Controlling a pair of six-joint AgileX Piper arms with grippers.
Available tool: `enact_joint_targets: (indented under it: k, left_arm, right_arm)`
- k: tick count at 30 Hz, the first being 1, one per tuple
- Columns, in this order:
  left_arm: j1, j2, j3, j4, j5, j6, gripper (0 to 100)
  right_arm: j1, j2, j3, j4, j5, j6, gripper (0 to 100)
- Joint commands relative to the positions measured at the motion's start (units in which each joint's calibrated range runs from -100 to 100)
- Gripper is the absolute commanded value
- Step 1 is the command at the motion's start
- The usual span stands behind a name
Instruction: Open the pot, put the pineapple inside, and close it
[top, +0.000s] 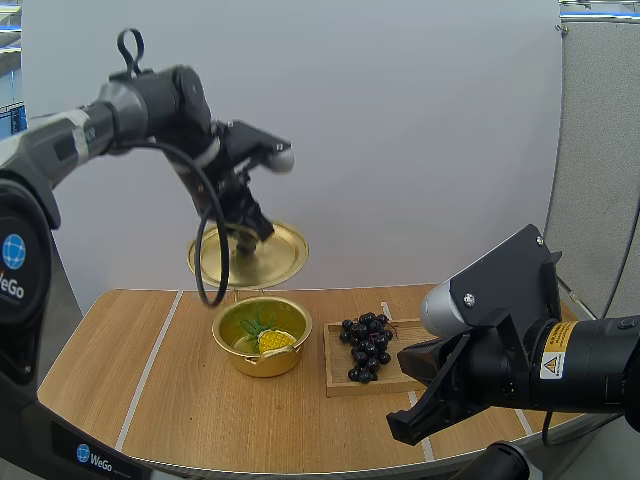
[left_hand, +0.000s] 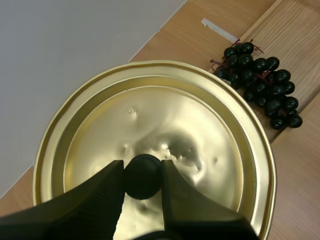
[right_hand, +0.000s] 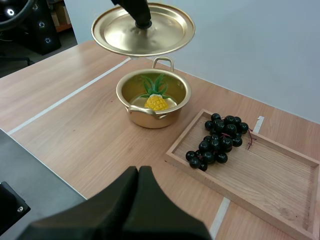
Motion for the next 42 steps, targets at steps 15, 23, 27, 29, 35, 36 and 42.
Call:
enact_joint_targets:
  k: [15, 23, 27, 29, 35, 36, 42]
  left_arm:
    - [-0.06, 10.66, 12.12, -4.59, -24.92, 4.47, 0]
    - [-0.06, 15.41, 12.12, -4.69, -26.22, 5.37, 0]
    - [-0.06, 17.32, 12.12, -4.69, -26.27, 5.51, 0]
    - [-0.06, 17.9, 12.12, -4.55, -26.62, 5.62, 0]
    - [-0.06, 19.76, 12.12, -4.47, -27.46, 5.62, 0]
    - [-0.06, 19.99, 12.12, -4.47, -27.45, 5.62, 0]
    - [-0.06, 20.15, 12.12, -4.42, -25.58, 5.62, 0]
  right_arm:
    - [-0.22, -0.4, -0.03, 0.15, 0.4, 0.13, 0]
    - [-0.22, -0.4, -0.03, 0.15, 0.4, 0.13, 0]
    - [-0.22, -0.4, -0.03, 0.15, 0.4, 0.13, 0]
    - [-0.22, -0.4, -0.03, 0.15, 0.4, 0.13, 0]
    - [-0.22, -0.4, -0.03, 0.15, 0.4, 0.13, 0]
    - [-0.22, -0.4, -0.03, 0.15, 0.4, 0.13, 0]
    - [-0.22, -0.4, -0.03, 0.15, 0.4, 0.13, 0]
